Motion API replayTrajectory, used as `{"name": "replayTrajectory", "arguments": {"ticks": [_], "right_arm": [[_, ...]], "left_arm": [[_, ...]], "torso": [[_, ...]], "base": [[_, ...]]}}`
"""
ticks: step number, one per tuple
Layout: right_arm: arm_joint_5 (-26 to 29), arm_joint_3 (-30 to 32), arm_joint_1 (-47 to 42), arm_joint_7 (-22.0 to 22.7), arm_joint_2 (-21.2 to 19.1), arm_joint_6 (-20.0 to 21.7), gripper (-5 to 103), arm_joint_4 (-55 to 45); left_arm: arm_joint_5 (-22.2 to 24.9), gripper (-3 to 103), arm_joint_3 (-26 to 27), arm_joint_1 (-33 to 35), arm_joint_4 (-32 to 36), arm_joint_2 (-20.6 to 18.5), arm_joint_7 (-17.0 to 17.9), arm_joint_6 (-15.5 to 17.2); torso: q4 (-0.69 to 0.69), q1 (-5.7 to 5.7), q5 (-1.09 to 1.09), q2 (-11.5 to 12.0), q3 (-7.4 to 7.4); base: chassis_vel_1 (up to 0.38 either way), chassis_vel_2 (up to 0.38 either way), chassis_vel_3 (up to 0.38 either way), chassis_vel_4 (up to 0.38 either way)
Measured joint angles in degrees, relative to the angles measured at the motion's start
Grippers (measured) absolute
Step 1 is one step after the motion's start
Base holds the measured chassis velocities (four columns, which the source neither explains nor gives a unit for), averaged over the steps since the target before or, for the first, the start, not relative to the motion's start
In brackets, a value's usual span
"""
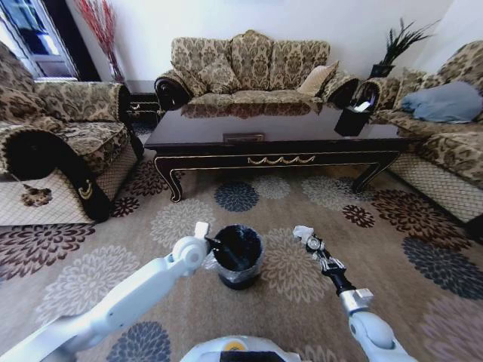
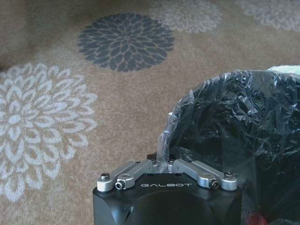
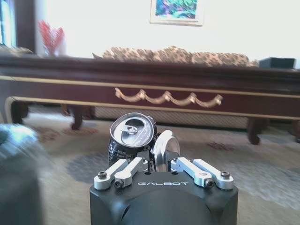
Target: Move to the front of the table and pick up the trash from the floor, then place it into the trash bin.
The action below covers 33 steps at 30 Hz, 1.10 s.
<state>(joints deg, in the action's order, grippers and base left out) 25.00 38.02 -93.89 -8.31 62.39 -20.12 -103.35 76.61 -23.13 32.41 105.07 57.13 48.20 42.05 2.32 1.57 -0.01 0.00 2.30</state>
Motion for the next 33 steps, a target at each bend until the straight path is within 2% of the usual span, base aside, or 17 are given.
{"name": "replayTrajectory", "arguments": {"ticks": [3,9,14,28,33], "right_arm": [[-1.9,-0.5,-4.2,0.0,2.5,0.3,16,-6.6],[-4.3,-2.0,-7.8,0.0,4.4,0.9,16,-13.7],[-4.9,-2.6,-8.3,0.0,4.5,1.1,16,-16.0],[-9.7,-5.5,-8.5,-0.8,4.6,0.3,16,-11.6],[-10.3,-5.7,-8.3,-0.8,4.9,0.2,16,-10.9]], "left_arm": [[-0.3,2,-2.3,-1.9,-3.8,3.1,0.1,0.0],[-0.1,2,-6.1,-4.6,-7.6,6.6,0.8,0.0],[0.7,2,-9.0,-6.9,-8.0,7.5,1.1,0.1],[0.4,2,-13.3,-8.6,-6.7,11.2,2.1,0.1],[0.4,2,-13.5,-8.0,-6.3,11.2,2.5,0.1]], "torso": [[0.0,0.0,0.02,0.0,0.0],[0.02,0.0,0.01,0.0,0.0],[-0.01,0.0,0.01,0.0,0.0],[0.01,0.0,0.01,0.0,0.0],[0.0,0.0,0.01,0.0,0.0]], "base": [[0.0,0.0,0.0,0.0],[0.0,0.0,0.0,0.0],[0.0,0.0,0.0,0.0],[0.0,0.0,0.0,0.0],[0.0,0.0,0.0,0.0]]}}
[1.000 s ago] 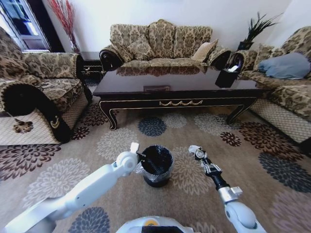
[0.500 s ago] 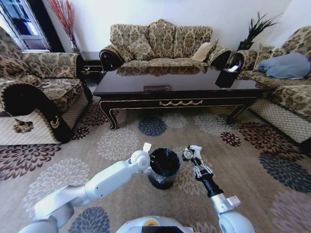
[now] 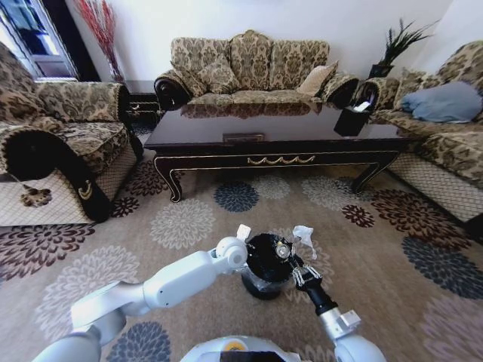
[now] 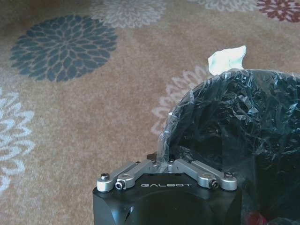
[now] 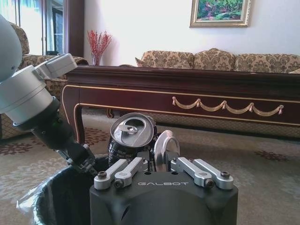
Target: Move to the front of the table and pick up the trash from the floor, then place it into the trash bin.
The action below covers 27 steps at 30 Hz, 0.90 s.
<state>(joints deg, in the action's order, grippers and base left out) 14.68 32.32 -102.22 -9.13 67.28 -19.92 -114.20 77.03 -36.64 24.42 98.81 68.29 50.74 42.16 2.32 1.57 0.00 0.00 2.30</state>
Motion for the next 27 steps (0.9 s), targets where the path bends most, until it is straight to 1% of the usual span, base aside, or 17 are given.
{"name": "replayTrajectory", "arguments": {"ticks": [5,6,9,10,11,12,14,15,17,18,19,20,22,23,27], "right_arm": [[-0.9,-0.6,0.1,0.0,0.7,-0.1,16,0.4],[-1.0,-0.7,0.0,0.0,0.7,0.0,13,0.2],[-1.1,-0.8,-0.1,-0.1,0.6,0.0,16,-0.1],[-1.1,-0.8,-0.1,-0.1,0.4,0.0,19,-0.2],[-1.0,-0.7,-0.1,-0.1,0.4,0.2,24,-0.3],[-1.0,-0.7,-0.1,-0.1,0.4,0.2,24,-0.3],[-0.5,-0.7,-0.2,-0.2,0.4,0.6,35,-0.8],[-0.1,-0.7,-0.2,-0.2,0.5,0.9,35,-1.0],[0.0,-1.0,-0.1,-0.2,0.7,1.3,46,-1.1],[0.0,-1.0,-0.1,-0.2,0.7,1.3,46,-1.1],[0.0,-1.1,0.0,-0.2,0.7,1.3,51,-1.1],[0.0,-1.1,0.1,-0.2,0.7,1.3,51,-1.1],[-0.1,-1.3,0.1,-0.2,0.7,1.3,62,-1.0],[-0.1,-1.3,0.1,-0.2,0.7,1.3,62,-1.0],[0.4,-1.0,0.5,0.7,0.5,1.1,85,-0.7]], "left_arm": [[0.0,2,0.6,0.7,0.4,-0.7,0.0,0.0],[0.0,2,0.7,0.7,0.5,-0.8,0.0,0.0],[0.0,2,0.9,0.7,0.6,-0.8,-0.1,0.0],[0.0,2,1.0,0.7,0.6,-0.9,-0.1,0.0],[0.0,2,1.0,0.7,0.6,-0.9,-0.1,0.0],[0.0,2,1.0,0.7,0.6,-0.9,-0.1,0.0],[0.0,2,1.2,0.8,0.7,-0.9,-0.1,0.0],[0.0,2,1.4,0.9,0.8,-0.9,-0.1,0.0],[0.1,2,1.5,1.0,0.9,-0.9,-0.1,0.0],[0.1,2,1.5,1.0,0.9,-0.9,-0.1,0.0],[0.1,2,1.5,1.0,1.0,-0.9,-0.1,0.0],[0.1,2,1.5,1.0,1.0,-0.9,0.0,0.0],[0.1,2,1.8,1.3,1.1,-1.0,0.0,0.0],[0.1,2,1.8,1.3,1.1,-1.0,0.0,0.0],[-0.1,2,3.1,2.2,1.2,-2.1,0.0,0.0]], "torso": [[-0.01,0.0,-0.01,0.0,0.0],[-0.01,0.0,0.0,0.0,0.0],[0.0,0.0,0.01,0.0,0.0],[0.0,0.0,0.01,0.0,0.0],[0.0,0.0,0.0,0.0,0.0],[0.0,0.0,0.0,0.0,0.0],[0.0,0.0,0.01,0.0,0.0],[0.0,0.0,0.01,0.0,0.0],[0.0,0.0,0.0,0.0,0.0],[0.0,0.0,0.0,0.0,0.0],[0.0,0.0,0.0,0.0,0.0],[0.0,0.0,0.01,0.0,0.0],[0.0,0.0,0.0,0.0,0.0],[0.0,0.0,0.0,0.0,0.0],[0.0,0.0,0.01,0.0,0.0]], "base": [[0.0,0.0,0.0,0.0],[0.0,0.0,0.0,0.0],[0.0,0.0,0.0,0.0],[0.0,0.0,0.0,0.0],[0.0,0.0,0.0,0.0],[0.0,0.0,0.0,0.0],[0.0,0.0,0.0,0.0],[0.0,0.0,0.0,0.0],[0.0,0.0,0.0,0.0],[0.0,0.0,0.0,0.0],[0.0,0.0,0.0,0.0],[0.0,0.0,0.0,0.0],[0.0,0.0,0.0,0.0],[0.0,0.0,0.0,0.0],[0.0,0.0,0.0,0.0]]}}
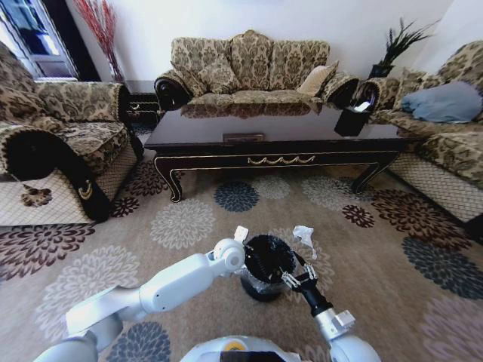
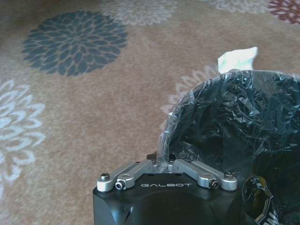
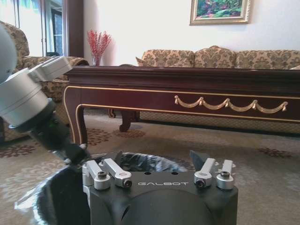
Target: Move to the front of the table and pick up the trash from the floor, then place it into the trash bin.
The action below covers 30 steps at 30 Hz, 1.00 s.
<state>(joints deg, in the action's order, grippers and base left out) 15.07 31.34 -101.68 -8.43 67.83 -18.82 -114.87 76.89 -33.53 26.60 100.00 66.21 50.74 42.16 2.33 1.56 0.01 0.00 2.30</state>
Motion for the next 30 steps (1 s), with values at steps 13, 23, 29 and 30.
{"name": "replayTrajectory", "arguments": {"ticks": [13,23,29,30], "right_arm": [[6.1,2.7,5.7,2.4,-1.7,-0.1,100,5.0],[6.1,2.0,10.3,1.9,-1.5,-1.0,100,13.2],[4.8,1.3,13.1,1.4,-1.5,-2.0,100,19.7],[4.7,1.3,13.3,1.4,-1.5,-2.1,100,20.4]], "left_arm": [[-1.0,2,8.4,4.2,1.4,-6.2,-1.6,0.0],[-2.2,2,11.6,8.1,4.7,-11.1,-3.4,0.0],[-3.2,2,14.6,10.8,5.8,-13.3,-4.4,0.0],[-3.3,2,15.0,11.1,5.9,-13.4,-4.5,0.0]], "torso": [[-0.01,0.0,0.01,0.0,0.01],[0.01,0.0,0.01,0.0,0.0],[-0.02,0.0,0.0,0.0,0.0],[-0.01,0.0,0.0,0.0,0.0]], "base": [[0.0,0.0,0.0,0.0],[0.0,0.0,0.0,0.0],[-0.015,0.026,0.017,-0.019],[-0.057,0.065,0.081,-0.068]]}}
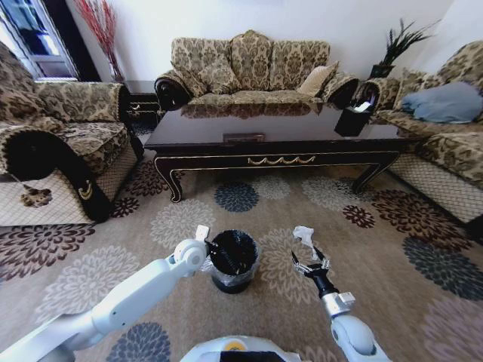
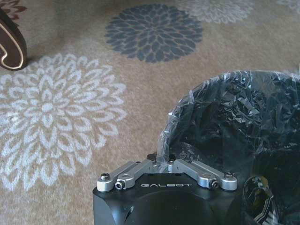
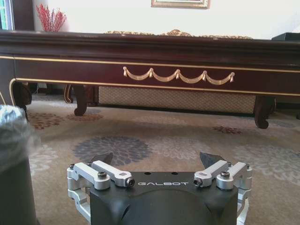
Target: Move to the front of the table and pick up the trash from the floor, then place it into the trash bin.
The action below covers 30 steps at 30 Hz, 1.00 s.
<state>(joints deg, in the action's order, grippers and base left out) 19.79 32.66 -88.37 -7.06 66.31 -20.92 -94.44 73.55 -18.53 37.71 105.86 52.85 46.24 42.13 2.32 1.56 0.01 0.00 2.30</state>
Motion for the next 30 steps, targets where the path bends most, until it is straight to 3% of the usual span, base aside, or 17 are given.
{"name": "replayTrajectory", "arguments": {"ticks": [14,19,21,30], "right_arm": [[-1.9,0.4,5.2,1.4,-0.3,-0.8,100,12.5],[0.3,0.2,9.0,2.1,-0.1,-0.7,100,19.3],[1.5,-0.1,12.9,2.1,-0.6,0.6,100,26.2],[4.1,-1.5,21.2,3.4,-1.3,4.4,100,35.0]], "left_arm": [[-0.4,2,2.7,1.2,0.2,0.5,-0.6,0.0],[-0.1,2,3.6,1.7,0.9,-0.1,-0.7,0.0],[0.0,2,4.5,2.4,1.9,-0.9,-0.7,0.0],[0.0,2,6.9,4.7,4.0,-3.1,-0.6,0.0]], "torso": [[0.01,0.02,-0.01,0.0,0.01],[0.01,0.01,-0.01,0.0,0.0],[0.01,0.01,-0.02,0.0,0.0],[-0.02,0.01,-0.01,0.0,0.0]], "base": [[-0.072,0.06,0.068,-0.081],[0.0,0.0,0.0,0.0],[0.0,0.0,0.0,0.0],[0.0,0.0,0.0,0.0]]}}
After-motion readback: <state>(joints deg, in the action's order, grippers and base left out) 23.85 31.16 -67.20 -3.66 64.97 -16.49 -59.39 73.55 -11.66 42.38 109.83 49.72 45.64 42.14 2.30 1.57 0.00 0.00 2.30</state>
